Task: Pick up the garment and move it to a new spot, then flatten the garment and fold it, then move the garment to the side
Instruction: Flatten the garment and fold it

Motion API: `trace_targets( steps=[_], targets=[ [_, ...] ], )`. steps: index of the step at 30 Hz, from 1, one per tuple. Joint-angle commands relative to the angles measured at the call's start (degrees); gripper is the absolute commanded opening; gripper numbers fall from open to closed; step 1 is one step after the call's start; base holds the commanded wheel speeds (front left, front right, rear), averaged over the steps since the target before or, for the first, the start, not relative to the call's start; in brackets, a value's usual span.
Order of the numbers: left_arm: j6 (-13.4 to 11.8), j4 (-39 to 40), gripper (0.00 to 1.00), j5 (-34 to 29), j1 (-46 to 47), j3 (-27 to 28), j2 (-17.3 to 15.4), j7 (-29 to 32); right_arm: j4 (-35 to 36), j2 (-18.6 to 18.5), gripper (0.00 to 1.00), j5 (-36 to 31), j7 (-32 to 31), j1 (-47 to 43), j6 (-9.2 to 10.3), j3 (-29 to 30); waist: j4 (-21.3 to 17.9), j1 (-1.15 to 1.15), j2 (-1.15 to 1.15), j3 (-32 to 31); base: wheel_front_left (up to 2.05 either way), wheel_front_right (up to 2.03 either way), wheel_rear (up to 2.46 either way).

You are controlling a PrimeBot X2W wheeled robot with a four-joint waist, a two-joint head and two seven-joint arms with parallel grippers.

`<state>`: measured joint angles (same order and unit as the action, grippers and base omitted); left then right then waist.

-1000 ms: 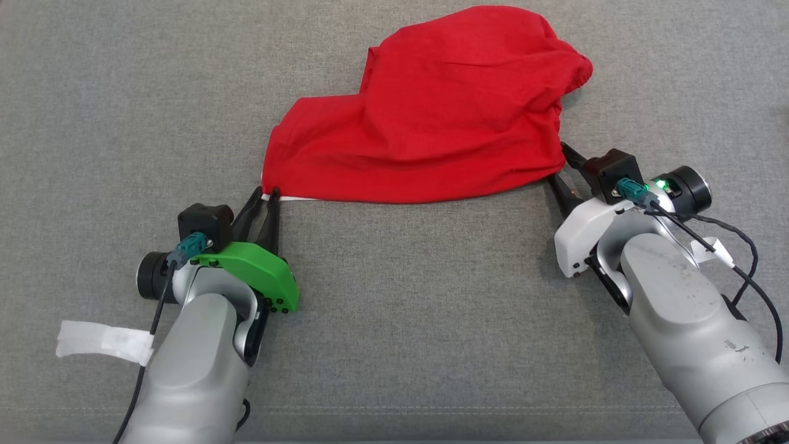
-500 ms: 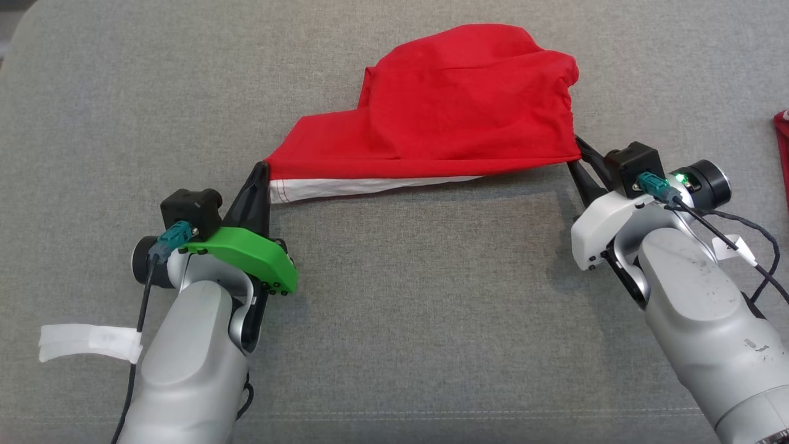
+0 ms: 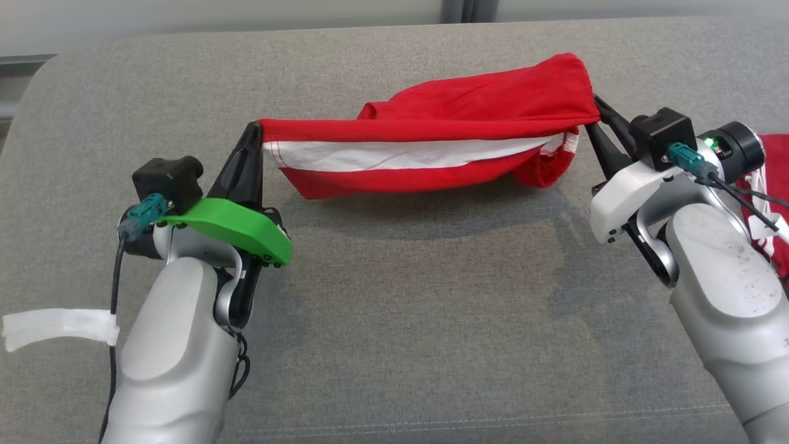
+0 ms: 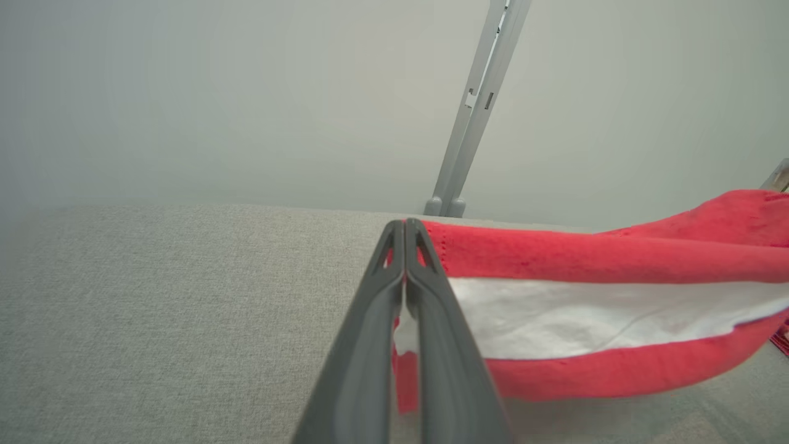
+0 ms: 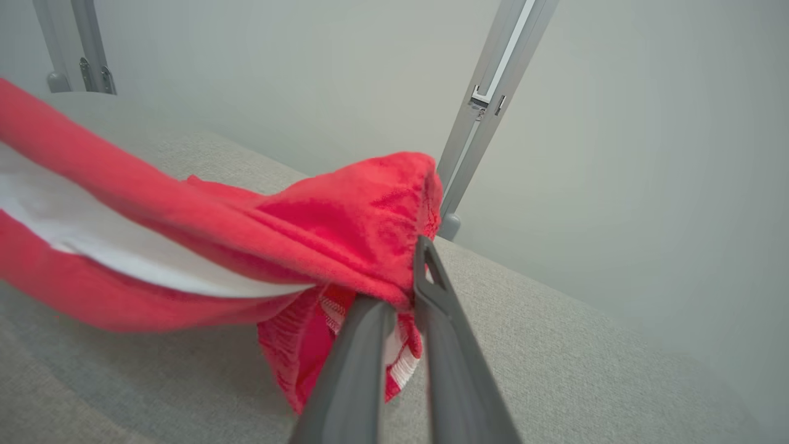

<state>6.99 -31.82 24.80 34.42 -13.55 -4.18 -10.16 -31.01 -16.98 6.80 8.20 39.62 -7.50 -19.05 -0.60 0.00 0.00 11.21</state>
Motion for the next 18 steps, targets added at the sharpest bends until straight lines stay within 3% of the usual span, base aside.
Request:
trace_targets(
  steps=[1, 8, 18],
  targets=[
    [-0.08, 1.15, 0.00, 0.36, 0.83, 0.19, -0.57, 0.79, 1.45, -0.49, 0.00, 0.52, -1.07, -0.31, 0.03, -0.02, -0.63, 0.00, 0.00, 0.57, 0.00, 0.00, 0.00],
    [-0.28, 5.24, 0.00, 2.14, 8.68, 1.79, -3.06, 5.70, 5.44, -0.53, 0.00, 4.67, -9.65, 7.47, 0.03, -1.28, -3.18, 0.00, 0.00, 7.12, 0.00, 0.00, 0.00],
    [-0.57, 4.57, 0.00, 1.06, 27.83, 4.23, -6.66, 4.08, -2.26, 0.89, 0.00, 5.30, -12.83, 27.52, 0.06, -1.34, -5.93, 0.00, 0.00, 17.14, 0.00, 0.00, 0.00]
  ],
)
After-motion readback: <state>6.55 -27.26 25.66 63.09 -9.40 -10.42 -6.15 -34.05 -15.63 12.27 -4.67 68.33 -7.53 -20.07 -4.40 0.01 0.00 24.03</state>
